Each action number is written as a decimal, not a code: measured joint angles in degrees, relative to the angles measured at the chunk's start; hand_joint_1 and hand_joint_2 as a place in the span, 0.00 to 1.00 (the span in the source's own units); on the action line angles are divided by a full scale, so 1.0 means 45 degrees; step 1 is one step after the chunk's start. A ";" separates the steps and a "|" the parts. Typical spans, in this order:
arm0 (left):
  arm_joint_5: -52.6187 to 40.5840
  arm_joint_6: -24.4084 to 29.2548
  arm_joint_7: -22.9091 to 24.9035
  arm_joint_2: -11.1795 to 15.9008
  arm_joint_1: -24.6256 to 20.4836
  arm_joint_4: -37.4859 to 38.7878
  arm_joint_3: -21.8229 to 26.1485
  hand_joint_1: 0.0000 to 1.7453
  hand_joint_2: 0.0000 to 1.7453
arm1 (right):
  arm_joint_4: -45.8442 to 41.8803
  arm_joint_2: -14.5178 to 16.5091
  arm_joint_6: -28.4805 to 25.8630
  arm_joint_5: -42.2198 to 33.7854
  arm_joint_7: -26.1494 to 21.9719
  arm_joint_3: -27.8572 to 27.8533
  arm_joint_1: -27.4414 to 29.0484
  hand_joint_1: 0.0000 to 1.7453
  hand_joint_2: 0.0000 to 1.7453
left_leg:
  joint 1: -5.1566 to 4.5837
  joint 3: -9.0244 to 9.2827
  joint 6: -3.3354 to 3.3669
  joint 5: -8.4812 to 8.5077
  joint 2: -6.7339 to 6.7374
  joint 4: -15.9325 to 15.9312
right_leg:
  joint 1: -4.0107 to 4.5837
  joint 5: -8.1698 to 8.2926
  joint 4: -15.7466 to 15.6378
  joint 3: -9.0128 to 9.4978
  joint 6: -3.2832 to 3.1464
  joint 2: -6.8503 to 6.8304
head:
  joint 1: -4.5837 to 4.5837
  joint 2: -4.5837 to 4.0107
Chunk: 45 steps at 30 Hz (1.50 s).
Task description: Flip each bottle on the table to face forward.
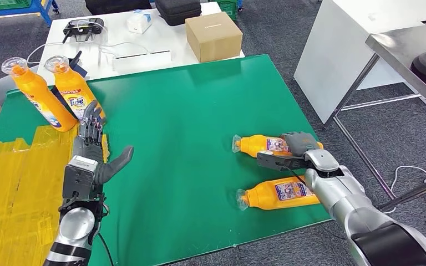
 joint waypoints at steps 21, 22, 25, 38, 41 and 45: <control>0.2993 -0.4870 0.1222 0.0552 -0.0265 -0.0118 -0.1446 0.00 1.00 | -0.9409 0.2647 -0.6099 -0.4477 -0.3899 -0.3925 0.4789 1.00 1.00 | 0.0000 -0.0018 -0.0002 -0.0003 -0.0010 -0.0003 | -0.0001 -0.0006 -0.0001 -0.0023 -0.0004 -0.0008 | 0.0000 0.0000; 0.3045 -0.4909 0.1229 0.0566 -0.0277 -0.0105 -0.1506 0.00 1.00 | -0.9579 0.2720 -0.6017 -0.4713 -0.4013 -0.3940 0.4871 1.00 1.00 | 0.0000 -0.0018 -0.0002 -0.0003 -0.0011 -0.0003 | -0.0001 -0.0006 -0.0001 -0.0023 -0.0004 -0.0008 | 0.0001 0.0000; 0.3198 -0.5050 0.1242 0.0619 -0.0329 -0.0077 -0.1692 0.00 1.00 | -0.9992 0.2968 -0.5227 -0.6056 -0.4509 -0.3941 0.5070 1.00 1.00 | 0.0001 -0.0018 -0.0003 -0.0002 -0.0010 -0.0003 | 0.0000 -0.0006 0.0000 -0.0023 -0.0004 -0.0008 | 0.0001 0.0000; 0.2823 -0.4682 0.1084 0.0646 -0.0673 -0.0071 -0.2521 0.00 1.00 | -0.9661 0.4144 -0.3428 -0.7273 -0.5053 -0.2427 0.5306 0.99 1.00 | 0.0001 -0.0019 -0.0003 -0.0002 -0.0009 -0.0006 | 0.0000 -0.0008 0.0000 -0.0026 -0.0007 -0.0010 | 0.0004 0.0000; 0.2563 -0.4501 0.1024 0.0642 -0.0675 -0.0081 -0.2614 0.00 1.00 | -0.9530 0.4256 -0.3347 -0.7294 -0.5060 -0.2243 0.5305 1.00 1.00 | 0.0000 -0.0020 -0.0003 -0.0003 -0.0009 -0.0005 | -0.0001 -0.0008 0.0000 -0.0025 -0.0006 -0.0009 | 0.0004 0.0000; 0.2076 -0.4120 0.0965 0.0602 -0.0678 -0.0157 -0.2799 0.00 1.00 | -0.9303 0.4500 -0.3099 -0.7287 -0.5070 -0.1886 0.5299 0.99 1.00 | 0.0000 -0.0020 -0.0003 -0.0002 -0.0008 -0.0005 | 0.0000 -0.0007 0.0000 -0.0025 -0.0006 -0.0009 | 0.0004 0.0000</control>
